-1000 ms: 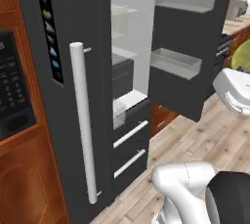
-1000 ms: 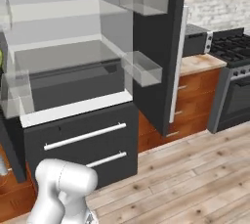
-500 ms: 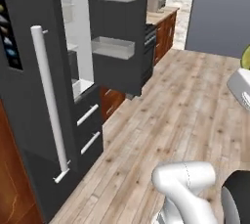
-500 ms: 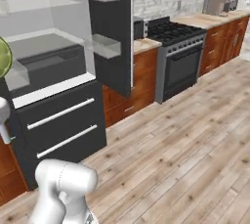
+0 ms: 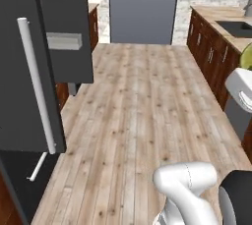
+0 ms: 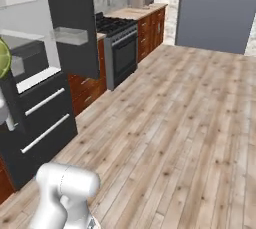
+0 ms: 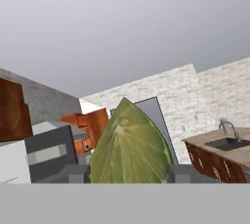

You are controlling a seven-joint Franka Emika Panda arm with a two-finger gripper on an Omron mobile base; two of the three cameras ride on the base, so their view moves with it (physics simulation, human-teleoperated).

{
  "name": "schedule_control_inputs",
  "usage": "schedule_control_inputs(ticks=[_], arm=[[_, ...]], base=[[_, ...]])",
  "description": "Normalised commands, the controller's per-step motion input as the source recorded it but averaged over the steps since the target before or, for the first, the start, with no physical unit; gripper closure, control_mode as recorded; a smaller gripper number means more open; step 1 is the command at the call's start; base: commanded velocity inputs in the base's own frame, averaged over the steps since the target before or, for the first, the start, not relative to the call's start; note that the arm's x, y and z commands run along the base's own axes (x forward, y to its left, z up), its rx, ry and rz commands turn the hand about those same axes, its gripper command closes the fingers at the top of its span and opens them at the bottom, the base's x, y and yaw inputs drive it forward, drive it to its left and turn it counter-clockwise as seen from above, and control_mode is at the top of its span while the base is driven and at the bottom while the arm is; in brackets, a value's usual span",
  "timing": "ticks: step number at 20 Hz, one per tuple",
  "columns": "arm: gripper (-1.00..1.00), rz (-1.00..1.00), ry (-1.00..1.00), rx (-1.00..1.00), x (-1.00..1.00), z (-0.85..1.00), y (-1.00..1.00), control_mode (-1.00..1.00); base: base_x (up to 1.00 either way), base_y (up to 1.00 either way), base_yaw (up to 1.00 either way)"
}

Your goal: There is a bowl on the dining counter. Grab a lemon wedge from the fridge and place it in the bowl. Then get the liquor bottle and glass cup from the cabinet and place them next to the bowl.

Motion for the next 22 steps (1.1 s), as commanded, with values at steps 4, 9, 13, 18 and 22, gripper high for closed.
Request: schedule_control_inputs(ticks=[4,9,13,18,22], arm=[[1.0,0.0,0.0,0.0,0.0,0.0,0.0,1.0],[1.0,0.0,0.0,0.0,0.0,0.0,0.0,1.0],[1.0,0.0,0.0,0.0,0.0,0.0,0.0,1.0],[1.0,0.0,0.0,0.0,0.0,0.0,0.0,1.0],[1.0,0.0,0.0,0.0,0.0,0.0,0.0,1.0]], base=[[-1.0,-0.02,-0.49],[-1.0,-0.43,-0.33],[-0.95,-0.74,-0.2],[-0.57,-0.99,-0.05],[-0.32,-1.0,0.0]])
